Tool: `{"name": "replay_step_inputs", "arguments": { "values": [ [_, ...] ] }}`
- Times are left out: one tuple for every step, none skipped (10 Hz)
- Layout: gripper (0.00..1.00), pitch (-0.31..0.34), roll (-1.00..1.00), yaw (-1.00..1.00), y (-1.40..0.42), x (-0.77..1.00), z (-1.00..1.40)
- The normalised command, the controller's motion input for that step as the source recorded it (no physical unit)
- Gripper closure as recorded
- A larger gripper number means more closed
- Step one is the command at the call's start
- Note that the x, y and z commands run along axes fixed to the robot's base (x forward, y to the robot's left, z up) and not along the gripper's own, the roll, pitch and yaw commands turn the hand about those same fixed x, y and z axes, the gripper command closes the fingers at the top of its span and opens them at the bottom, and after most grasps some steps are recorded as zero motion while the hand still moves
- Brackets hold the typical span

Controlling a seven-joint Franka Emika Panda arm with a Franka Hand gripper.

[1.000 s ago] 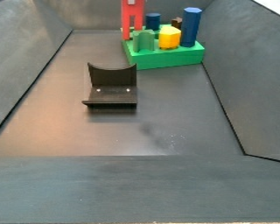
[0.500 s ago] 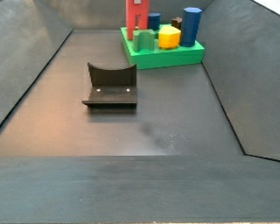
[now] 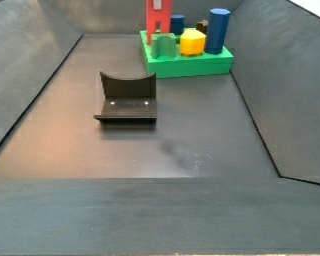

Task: Pick up the double-square object. Move up. Move to above the board. Insert the double-square object.
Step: Insert the double-square object.

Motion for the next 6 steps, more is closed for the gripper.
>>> {"name": "replay_step_inputs", "arguments": {
  "values": [
    [1.0, 0.027, 0.0, -0.01, 0.0, 0.19, -0.46],
    [1.0, 0.043, 0.0, -0.02, 0.0, 0.17, -0.36],
    [1.0, 0.003, 0.02, 0.0, 0.0, 0.06, -0.27],
    [1.0, 0.0, 0.03, 0.08, 0.0, 0.0, -0.16],
    [1.0, -0.009, 0.0, 0.0, 0.0, 0.0, 0.0],
    [1.0, 0.0, 0.0, 0.0, 0.0, 0.0, 0.0]
  ]
}}
